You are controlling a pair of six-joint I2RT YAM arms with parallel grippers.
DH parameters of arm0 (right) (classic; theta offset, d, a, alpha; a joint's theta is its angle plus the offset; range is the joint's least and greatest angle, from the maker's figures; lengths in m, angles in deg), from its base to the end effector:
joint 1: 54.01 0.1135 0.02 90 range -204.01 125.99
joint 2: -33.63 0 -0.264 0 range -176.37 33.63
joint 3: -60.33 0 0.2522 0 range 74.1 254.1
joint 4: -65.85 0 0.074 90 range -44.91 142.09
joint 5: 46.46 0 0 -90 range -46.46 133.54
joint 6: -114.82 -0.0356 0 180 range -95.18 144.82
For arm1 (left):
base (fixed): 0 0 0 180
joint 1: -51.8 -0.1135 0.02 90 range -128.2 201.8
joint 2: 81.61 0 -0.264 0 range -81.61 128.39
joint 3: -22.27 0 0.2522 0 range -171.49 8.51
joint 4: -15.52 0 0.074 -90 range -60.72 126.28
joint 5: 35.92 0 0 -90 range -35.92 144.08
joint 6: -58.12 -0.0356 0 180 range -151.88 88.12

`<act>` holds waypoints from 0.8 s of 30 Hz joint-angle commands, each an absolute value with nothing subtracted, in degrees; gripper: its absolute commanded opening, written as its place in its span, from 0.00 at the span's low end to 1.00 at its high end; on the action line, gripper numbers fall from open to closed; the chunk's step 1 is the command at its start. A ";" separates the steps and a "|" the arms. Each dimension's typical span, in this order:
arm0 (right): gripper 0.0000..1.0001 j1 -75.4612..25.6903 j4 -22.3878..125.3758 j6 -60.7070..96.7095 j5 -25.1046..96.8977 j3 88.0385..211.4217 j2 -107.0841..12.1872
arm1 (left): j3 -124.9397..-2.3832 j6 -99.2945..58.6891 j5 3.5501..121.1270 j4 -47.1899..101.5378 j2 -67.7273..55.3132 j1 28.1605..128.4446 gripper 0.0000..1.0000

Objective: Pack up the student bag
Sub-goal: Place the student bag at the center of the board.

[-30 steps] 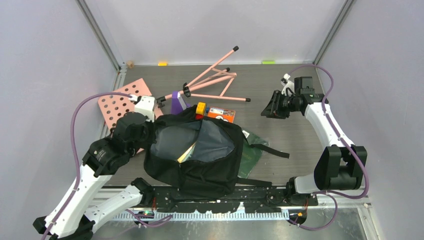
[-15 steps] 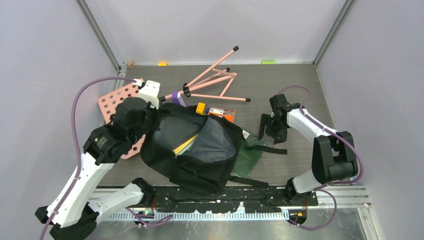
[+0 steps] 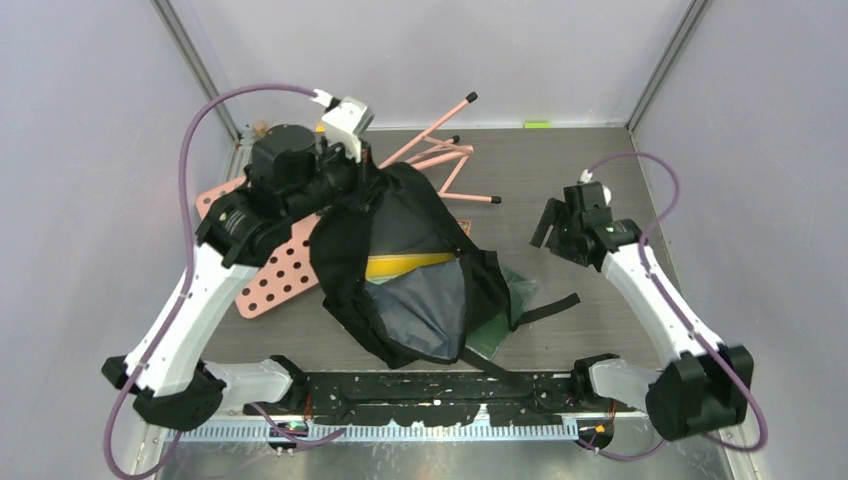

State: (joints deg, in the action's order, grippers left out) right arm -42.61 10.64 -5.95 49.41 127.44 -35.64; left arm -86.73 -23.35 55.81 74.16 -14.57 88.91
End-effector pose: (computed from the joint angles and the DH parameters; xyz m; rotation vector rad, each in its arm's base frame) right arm 0.2336 0.0434 0.2588 0.4705 2.5275 0.1477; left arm 0.1664 -0.1273 0.4938 0.4902 1.8380 -0.5756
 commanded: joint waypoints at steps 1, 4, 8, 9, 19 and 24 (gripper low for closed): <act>0.77 -42.67 11.06 -8.16 56.72 132.34 -27.62 | -96.09 -19.31 68.78 52.47 -9.90 88.64 0.00; 0.78 -42.66 11.61 -9.18 57.29 132.76 -22.80 | -100.58 -17.38 73.00 47.96 -4.44 88.69 0.00; 0.77 -42.68 11.83 -9.88 58.97 132.24 -17.90 | -107.54 -17.07 75.42 44.94 2.05 88.71 0.00; 0.78 -42.68 11.79 -9.94 59.72 131.99 -16.56 | -109.41 -16.85 76.16 44.72 3.65 88.68 0.00; 0.77 -42.70 12.15 -11.46 62.54 130.03 -12.05 | -123.49 -18.65 79.48 42.05 15.63 88.65 0.00; 0.78 -42.74 12.63 -11.24 63.54 130.04 -11.98 | -128.21 -22.96 76.91 42.90 20.19 88.58 0.00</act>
